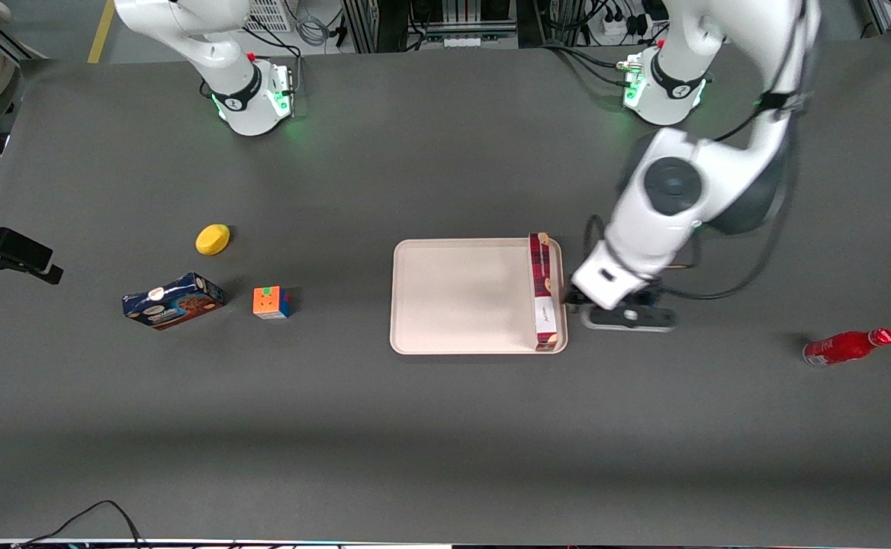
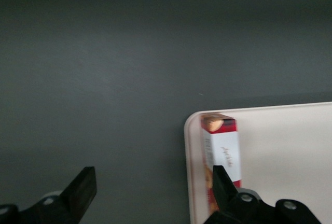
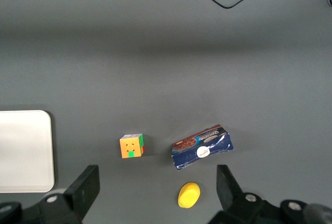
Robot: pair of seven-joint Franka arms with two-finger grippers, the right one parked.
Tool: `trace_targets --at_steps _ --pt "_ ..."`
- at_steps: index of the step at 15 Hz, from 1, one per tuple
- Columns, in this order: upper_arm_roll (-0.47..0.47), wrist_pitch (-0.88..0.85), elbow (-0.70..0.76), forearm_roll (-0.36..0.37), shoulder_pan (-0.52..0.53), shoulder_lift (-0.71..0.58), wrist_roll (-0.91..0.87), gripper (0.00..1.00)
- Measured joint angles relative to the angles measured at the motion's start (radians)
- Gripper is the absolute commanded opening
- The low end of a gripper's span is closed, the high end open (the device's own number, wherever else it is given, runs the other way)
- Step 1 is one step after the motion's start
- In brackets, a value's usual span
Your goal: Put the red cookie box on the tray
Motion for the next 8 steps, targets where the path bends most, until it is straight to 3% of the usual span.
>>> trace_targets --at_steps 4,8 --pt "0.09 -0.18 0.14 -0.056 0.054 -0.025 0.201 1.0" --pt "0.156 -0.292 0.178 -0.068 0.115 -0.106 0.299 1.0"
